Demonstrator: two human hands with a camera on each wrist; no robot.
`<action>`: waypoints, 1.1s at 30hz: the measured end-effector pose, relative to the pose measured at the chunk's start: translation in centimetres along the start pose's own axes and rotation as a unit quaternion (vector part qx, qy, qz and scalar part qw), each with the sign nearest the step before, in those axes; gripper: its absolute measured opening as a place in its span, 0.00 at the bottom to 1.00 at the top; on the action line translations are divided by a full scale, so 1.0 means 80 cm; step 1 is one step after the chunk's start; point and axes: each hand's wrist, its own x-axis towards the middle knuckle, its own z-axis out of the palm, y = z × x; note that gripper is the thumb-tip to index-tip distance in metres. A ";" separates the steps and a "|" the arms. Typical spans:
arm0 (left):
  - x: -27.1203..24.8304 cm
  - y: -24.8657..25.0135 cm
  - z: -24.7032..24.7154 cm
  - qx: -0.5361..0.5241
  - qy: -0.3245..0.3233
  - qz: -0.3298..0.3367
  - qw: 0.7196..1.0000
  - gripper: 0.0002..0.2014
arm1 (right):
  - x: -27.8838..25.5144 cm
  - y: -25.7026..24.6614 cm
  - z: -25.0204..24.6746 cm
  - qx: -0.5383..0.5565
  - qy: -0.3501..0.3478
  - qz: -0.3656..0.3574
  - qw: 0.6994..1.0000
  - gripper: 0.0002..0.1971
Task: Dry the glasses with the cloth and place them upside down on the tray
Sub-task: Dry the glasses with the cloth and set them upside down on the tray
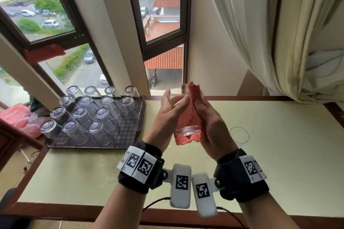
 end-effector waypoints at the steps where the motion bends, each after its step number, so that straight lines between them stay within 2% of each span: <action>1: -0.002 0.001 0.000 -0.015 -0.010 -0.009 1.000 0.43 | 0.000 -0.002 -0.001 0.037 -0.004 0.024 0.999 0.26; 3: -0.005 0.005 -0.004 -0.026 -0.046 -0.018 0.998 0.37 | 0.002 -0.005 -0.009 0.113 0.008 0.061 0.992 0.26; 4: -0.005 0.005 -0.007 -0.025 -0.050 -0.017 0.998 0.38 | 0.002 -0.006 -0.012 0.122 0.019 0.060 0.991 0.27; 7: -0.002 0.010 -0.010 -0.031 -0.009 -0.014 0.999 0.48 | 0.004 -0.011 -0.012 -0.004 0.019 0.007 1.000 0.28; 10: 0.002 0.010 -0.006 -0.039 -0.024 -0.025 0.999 0.48 | 0.004 -0.007 -0.007 -0.083 0.009 -0.041 0.996 0.29; 12: 0.000 0.008 -0.002 -0.042 -0.033 -0.026 0.998 0.43 | 0.003 -0.004 -0.004 -0.050 -0.001 -0.030 0.998 0.29; 15: -0.009 0.010 0.001 -0.025 -0.052 -0.025 0.998 0.32 | -0.001 -0.008 -0.005 0.047 -0.011 0.037 0.998 0.28; 17: -0.012 0.011 -0.004 -0.018 -0.070 -0.020 0.997 0.30 | -0.001 -0.010 -0.013 0.081 -0.002 0.052 0.995 0.30; 20: -0.005 0.012 -0.011 -0.017 -0.039 -0.005 0.999 0.33 | 0.000 -0.012 -0.014 -0.027 0.011 0.001 1.000 0.28; 23: 0.001 0.005 -0.008 -0.028 -0.047 -0.031 0.998 0.44 | 0.001 -0.005 -0.007 -0.106 0.007 -0.043 0.993 0.27; 25: -0.001 0.001 -0.005 -0.033 -0.054 -0.033 0.997 0.42 | 0.000 0.000 -0.004 -0.079 0.006 -0.037 0.996 0.28; 27: -0.004 -0.002 -0.007 -0.041 -0.068 -0.031 0.996 0.35 | -0.001 -0.001 -0.003 -0.024 -0.001 -0.001 1.000 0.26; 29: -0.006 -0.004 -0.013 -0.040 -0.086 -0.029 0.995 0.35 | -0.002 -0.003 -0.007 0.044 -0.001 0.041 0.998 0.25; 31: -0.005 -0.005 -0.018 -0.053 -0.062 -0.019 0.997 0.37 | -0.001 -0.004 -0.011 0.057 0.011 0.043 0.997 0.26; 33: 0.003 -0.008 -0.023 -0.081 -0.003 -0.016 0.997 0.36 | 0.000 -0.004 -0.009 -0.010 0.021 0.004 1.000 0.25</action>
